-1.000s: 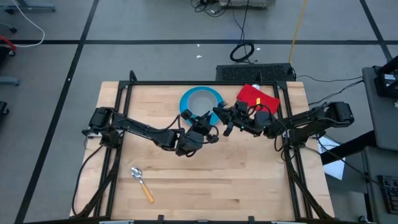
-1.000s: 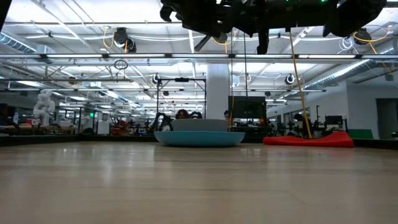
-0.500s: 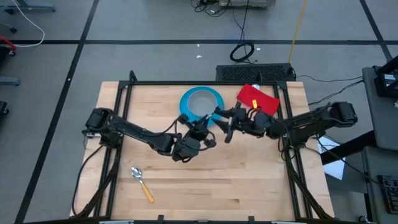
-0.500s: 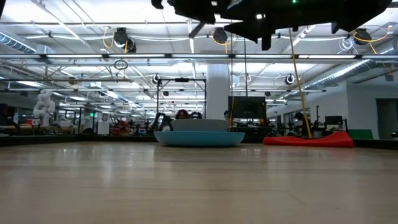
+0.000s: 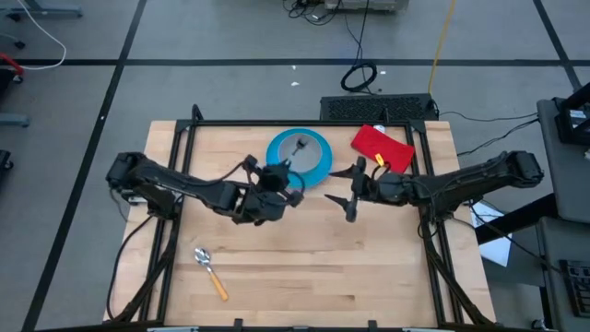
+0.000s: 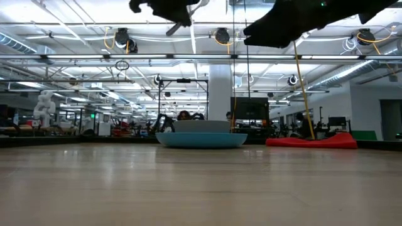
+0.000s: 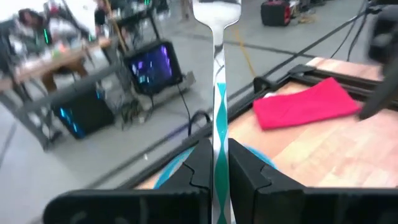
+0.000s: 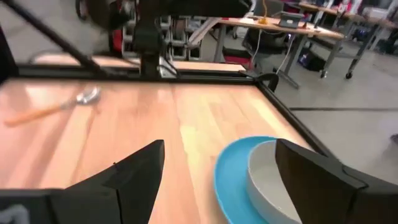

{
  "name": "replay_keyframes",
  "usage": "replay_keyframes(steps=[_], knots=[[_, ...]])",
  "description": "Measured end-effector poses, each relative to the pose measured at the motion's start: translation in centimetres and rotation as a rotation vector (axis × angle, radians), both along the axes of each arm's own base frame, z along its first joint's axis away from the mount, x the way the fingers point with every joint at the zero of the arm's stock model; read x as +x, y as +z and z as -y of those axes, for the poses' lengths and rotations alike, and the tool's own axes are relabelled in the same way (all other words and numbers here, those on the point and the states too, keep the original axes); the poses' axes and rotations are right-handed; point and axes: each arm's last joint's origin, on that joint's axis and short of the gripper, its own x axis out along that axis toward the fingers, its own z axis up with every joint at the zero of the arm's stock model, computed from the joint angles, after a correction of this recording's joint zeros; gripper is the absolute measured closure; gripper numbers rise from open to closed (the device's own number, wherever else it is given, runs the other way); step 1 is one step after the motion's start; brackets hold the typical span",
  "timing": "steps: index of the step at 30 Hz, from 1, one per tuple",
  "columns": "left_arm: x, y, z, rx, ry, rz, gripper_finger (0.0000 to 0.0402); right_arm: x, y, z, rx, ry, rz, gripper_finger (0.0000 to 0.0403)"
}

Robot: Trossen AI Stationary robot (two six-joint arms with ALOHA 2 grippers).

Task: Pick and place plate/cup/fork/spoon on tray
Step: Put the blue patterned fork beside the blue plate

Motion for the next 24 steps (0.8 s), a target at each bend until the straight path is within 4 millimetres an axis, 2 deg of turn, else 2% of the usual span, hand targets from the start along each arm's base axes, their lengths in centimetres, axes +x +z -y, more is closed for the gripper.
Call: replay_keyframes(steps=[10, 19, 24], knots=[[-2.4, -1.7, -3.9, -0.293, 0.177, 0.0, 0.0378, -1.4, -0.4, 0.2, -0.168, 0.047, -0.166, 0.0124], [-4.1, -3.3, -6.6, -0.482, 0.351, -0.033, 0.0378, -1.4, -0.4, 0.2, -0.236, 0.068, -0.182, 0.0124], [-4.9, -5.1, -8.3, -0.584, 0.435, -0.059, 0.0378, -1.4, -0.4, 0.2, -0.236, 0.068, -0.182, 0.0124]])
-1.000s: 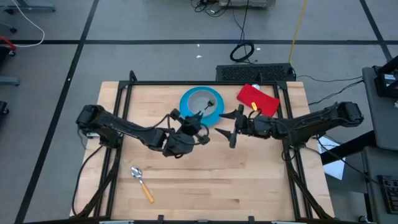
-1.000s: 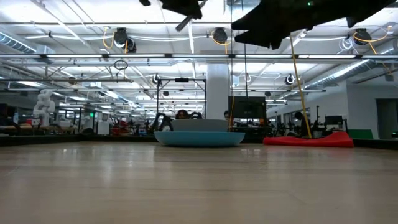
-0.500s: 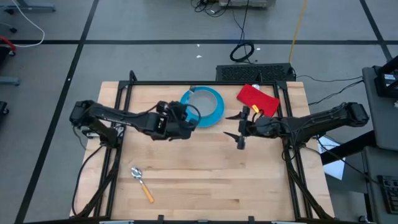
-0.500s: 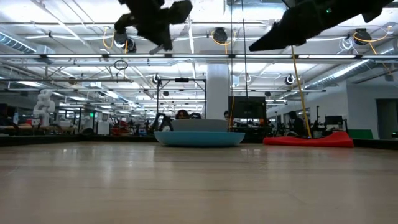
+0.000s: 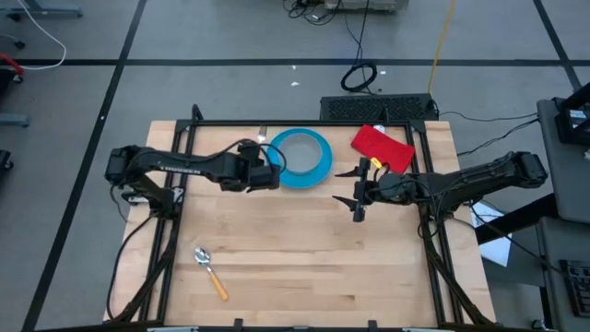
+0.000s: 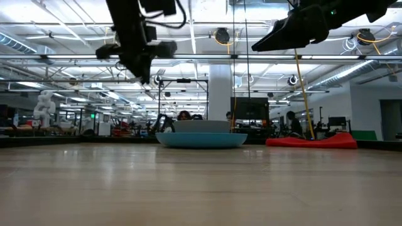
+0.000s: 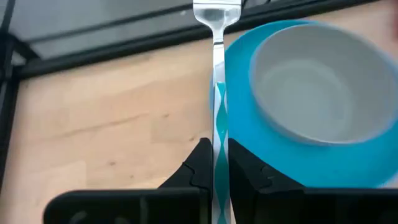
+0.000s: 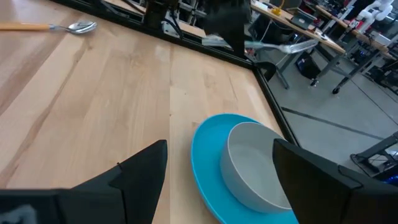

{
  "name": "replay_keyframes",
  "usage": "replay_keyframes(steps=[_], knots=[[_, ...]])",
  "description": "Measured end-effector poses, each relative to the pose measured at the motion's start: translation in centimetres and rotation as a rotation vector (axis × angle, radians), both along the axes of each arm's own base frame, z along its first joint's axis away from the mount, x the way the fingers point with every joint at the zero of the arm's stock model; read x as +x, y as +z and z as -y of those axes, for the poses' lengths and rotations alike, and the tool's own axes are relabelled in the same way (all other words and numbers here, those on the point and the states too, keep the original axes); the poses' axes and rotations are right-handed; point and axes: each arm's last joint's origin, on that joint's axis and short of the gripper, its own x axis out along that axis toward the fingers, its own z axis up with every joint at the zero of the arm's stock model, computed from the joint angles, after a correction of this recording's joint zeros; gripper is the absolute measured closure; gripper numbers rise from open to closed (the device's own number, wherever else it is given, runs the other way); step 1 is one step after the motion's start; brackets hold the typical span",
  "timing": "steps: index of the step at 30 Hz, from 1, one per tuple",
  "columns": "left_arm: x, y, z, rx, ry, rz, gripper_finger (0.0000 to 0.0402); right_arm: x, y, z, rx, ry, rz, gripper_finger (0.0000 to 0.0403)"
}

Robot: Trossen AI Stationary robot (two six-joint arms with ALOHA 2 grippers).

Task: Pick and place plate/cup/fork/spoon on tray
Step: Put the blue patterned fork beside the blue plate

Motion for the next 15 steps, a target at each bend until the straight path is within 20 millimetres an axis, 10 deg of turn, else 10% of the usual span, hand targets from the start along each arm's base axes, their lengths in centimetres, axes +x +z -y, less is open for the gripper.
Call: replay_keyframes(steps=[15], knots=[[-1.4, -4.4, -3.0, -0.069, 0.135, 0.028, 0.0374, 0.0, 0.0, 0.0, -0.02, 0.008, -0.006, 0.0124]])
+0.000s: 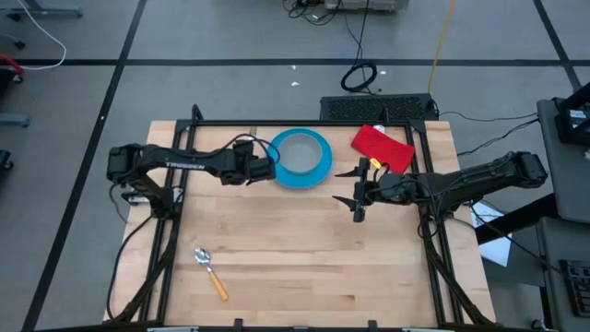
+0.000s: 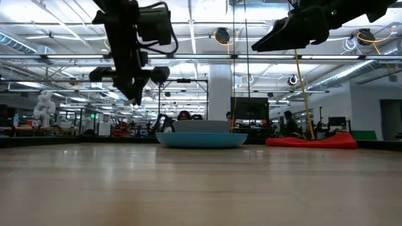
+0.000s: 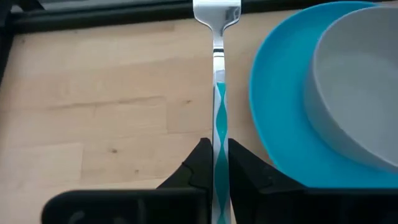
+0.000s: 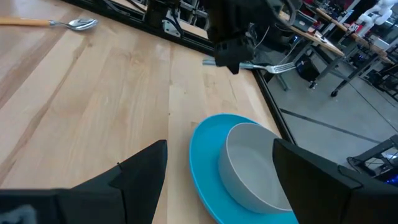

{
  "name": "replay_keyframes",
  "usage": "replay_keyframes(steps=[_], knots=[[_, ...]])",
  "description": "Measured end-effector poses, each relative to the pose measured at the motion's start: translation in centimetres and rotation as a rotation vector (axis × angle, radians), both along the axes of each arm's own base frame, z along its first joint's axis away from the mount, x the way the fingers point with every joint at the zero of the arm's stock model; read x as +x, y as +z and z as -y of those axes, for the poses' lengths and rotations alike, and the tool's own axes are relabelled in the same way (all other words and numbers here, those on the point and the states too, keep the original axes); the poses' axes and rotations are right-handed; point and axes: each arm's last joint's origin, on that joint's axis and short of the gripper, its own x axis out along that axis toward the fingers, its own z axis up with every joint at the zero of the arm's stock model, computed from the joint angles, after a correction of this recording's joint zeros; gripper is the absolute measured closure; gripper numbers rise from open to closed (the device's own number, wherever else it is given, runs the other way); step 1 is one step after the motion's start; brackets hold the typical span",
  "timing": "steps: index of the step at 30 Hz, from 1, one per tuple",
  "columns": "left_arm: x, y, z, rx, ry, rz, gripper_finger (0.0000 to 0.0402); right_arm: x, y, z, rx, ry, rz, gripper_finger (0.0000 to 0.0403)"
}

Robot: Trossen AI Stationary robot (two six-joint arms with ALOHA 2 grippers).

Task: Pick and place plate/cup/fork/spoon on tray
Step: Put the blue patterned fork beside the blue plate

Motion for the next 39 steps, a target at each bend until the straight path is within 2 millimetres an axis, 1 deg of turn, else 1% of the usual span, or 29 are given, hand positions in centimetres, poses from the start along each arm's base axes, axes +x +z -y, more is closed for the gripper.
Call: replay_keyframes(steps=[5, 11, 20, 25, 32, 39], knots=[[-0.2, -1.7, -0.7, -0.026, -0.011, 0.045, 0.0377, 0.0, 0.0, 0.0, -0.007, 0.002, -0.002, 0.0124], [-0.9, -3.3, -1.8, -0.06, 0.024, 0.08, 0.0366, 0.0, 0.0, 0.0, -0.007, 0.003, 0.001, 0.0124], [-0.9, -3.9, -2.5, -0.032, 0.004, 0.104, 0.0377, 0.1, 0.1, 0.2, -0.019, 0.0, 0.009, 0.0124], [-1.5, -4.3, -3.5, -0.028, 0.026, 0.085, 0.0371, 0.1, 0.1, 0.2, -0.019, -0.001, 0.01, 0.0124], [-1.4, -4.9, -4.5, -0.035, -0.015, 0.08, 0.0374, 0.1, 0.2, 0.2, -0.021, 0.0, 0.014, 0.0124], [-1.0, -6.7, -5.3, -0.064, -0.009, 0.05, 0.0374, 0.1, 0.3, 0.2, -0.02, 0.0, 0.021, 0.0124]])
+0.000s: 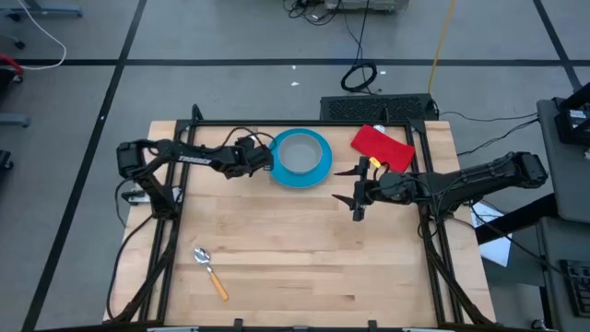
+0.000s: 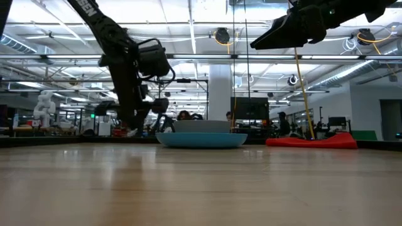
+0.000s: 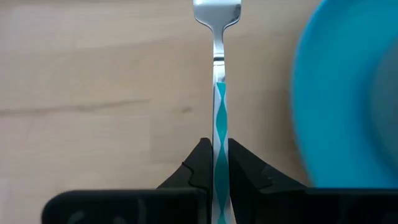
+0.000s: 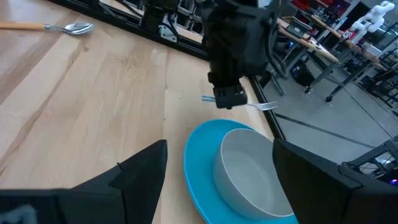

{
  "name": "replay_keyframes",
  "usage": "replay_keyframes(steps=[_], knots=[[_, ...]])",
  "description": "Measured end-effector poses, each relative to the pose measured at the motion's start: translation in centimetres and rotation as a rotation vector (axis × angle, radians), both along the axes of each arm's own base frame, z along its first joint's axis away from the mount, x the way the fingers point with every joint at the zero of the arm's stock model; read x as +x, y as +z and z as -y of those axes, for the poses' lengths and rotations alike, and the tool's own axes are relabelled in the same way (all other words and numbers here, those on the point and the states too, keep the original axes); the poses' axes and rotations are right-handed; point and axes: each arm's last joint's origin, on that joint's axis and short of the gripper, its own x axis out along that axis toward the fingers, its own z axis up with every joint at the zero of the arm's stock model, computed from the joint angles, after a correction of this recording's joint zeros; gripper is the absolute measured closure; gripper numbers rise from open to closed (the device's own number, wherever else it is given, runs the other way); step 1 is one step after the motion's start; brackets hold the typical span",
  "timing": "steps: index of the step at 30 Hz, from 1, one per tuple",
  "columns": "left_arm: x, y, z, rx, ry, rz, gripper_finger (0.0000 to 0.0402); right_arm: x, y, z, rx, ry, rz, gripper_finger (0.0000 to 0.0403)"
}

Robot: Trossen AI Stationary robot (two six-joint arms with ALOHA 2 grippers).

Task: Pick and place plate/cup/fork/spoon on tray
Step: Put the blue patterned fork beside the blue plate

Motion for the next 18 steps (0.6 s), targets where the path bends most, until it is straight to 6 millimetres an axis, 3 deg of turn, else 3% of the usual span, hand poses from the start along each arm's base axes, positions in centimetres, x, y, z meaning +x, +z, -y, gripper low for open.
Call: replay_keyframes(steps=[18], knots=[[1.1, -3.0, -0.5, -0.03, 0.033, 0.021, 0.0365, 0.0, 0.0, 0.0, 0.001, 0.0, 0.0, 0.0124]])
